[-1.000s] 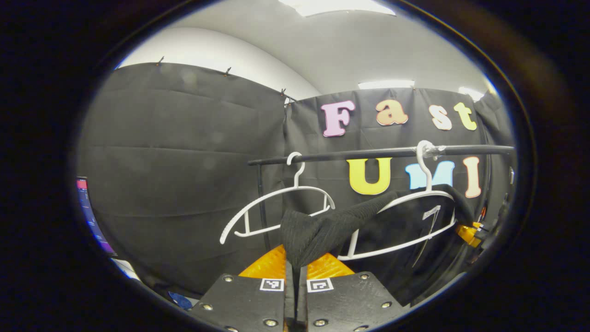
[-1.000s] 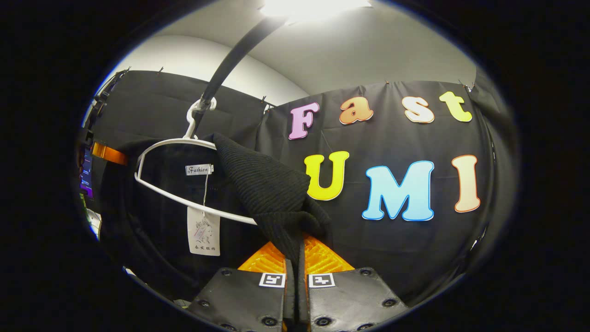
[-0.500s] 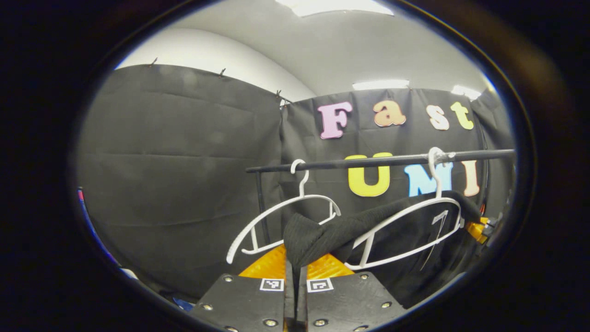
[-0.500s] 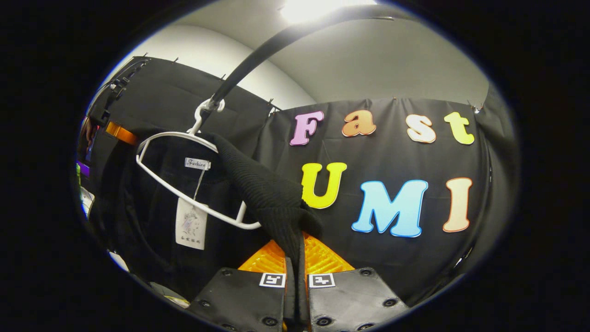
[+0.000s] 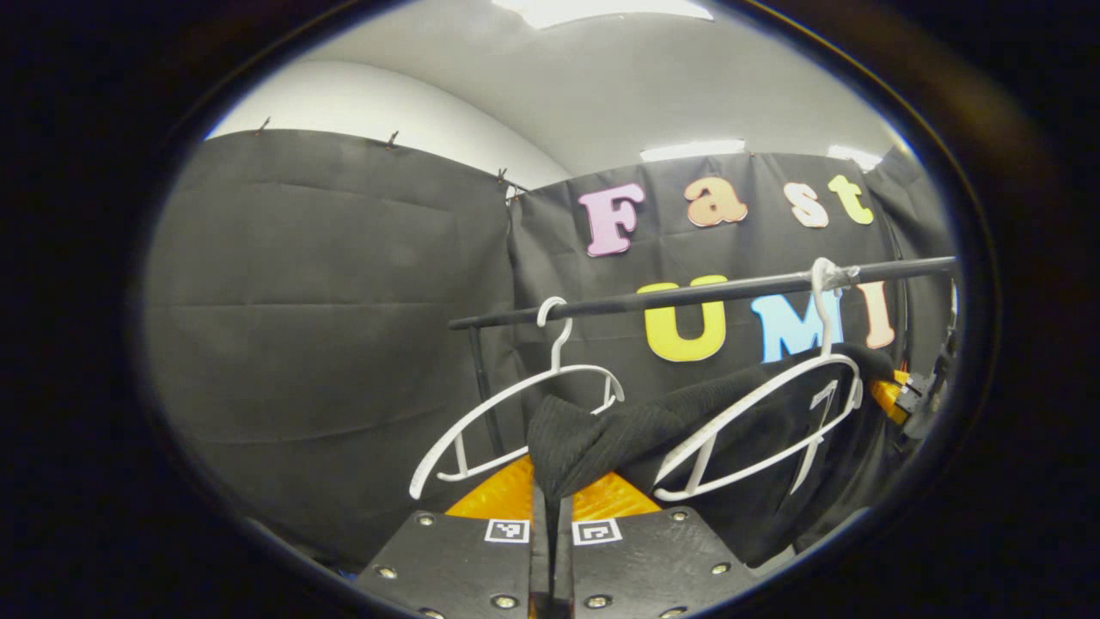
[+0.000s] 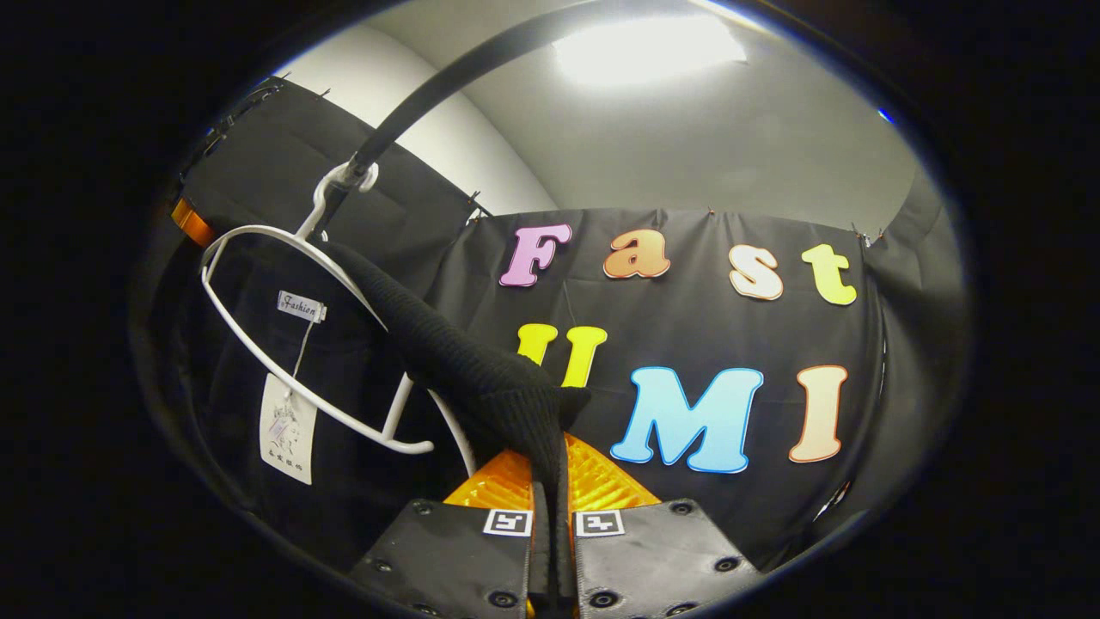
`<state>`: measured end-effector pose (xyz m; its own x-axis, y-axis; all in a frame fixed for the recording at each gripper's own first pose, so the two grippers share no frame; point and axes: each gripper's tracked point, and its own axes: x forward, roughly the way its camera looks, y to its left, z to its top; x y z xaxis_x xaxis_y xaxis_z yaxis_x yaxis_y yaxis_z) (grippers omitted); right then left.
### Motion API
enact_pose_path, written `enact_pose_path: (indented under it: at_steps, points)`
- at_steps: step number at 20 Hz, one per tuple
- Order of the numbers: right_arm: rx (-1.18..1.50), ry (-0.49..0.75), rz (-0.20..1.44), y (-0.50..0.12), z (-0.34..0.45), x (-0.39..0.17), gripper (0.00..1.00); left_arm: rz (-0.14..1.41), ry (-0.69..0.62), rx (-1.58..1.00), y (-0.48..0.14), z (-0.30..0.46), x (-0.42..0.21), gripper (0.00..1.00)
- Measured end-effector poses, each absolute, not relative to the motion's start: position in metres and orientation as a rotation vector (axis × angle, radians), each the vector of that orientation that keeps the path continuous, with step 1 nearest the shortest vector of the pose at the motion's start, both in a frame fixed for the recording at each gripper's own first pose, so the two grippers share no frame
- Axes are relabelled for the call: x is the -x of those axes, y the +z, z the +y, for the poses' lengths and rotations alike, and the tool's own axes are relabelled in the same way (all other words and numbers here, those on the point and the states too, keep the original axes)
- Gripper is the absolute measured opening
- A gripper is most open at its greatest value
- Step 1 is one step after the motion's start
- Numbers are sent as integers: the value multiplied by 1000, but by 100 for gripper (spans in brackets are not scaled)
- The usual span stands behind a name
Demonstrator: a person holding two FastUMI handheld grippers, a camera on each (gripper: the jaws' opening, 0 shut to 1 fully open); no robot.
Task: Grasp the clothes on the hanger with both hands and then place them into the laundry hamper below.
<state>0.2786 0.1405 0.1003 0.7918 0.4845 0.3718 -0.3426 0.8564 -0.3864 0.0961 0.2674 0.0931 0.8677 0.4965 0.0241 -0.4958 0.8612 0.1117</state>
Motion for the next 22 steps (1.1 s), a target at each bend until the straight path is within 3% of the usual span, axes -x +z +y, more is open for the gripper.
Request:
enact_pose_path:
  at_steps: [16,22]
  points:
    - [397,450,-441,54,176,-328,4,87,483,-63,58,271,-93,3]
    - [485,474,-334,-7,181,-307,4,238,493,-71,-16,265,-54,3]
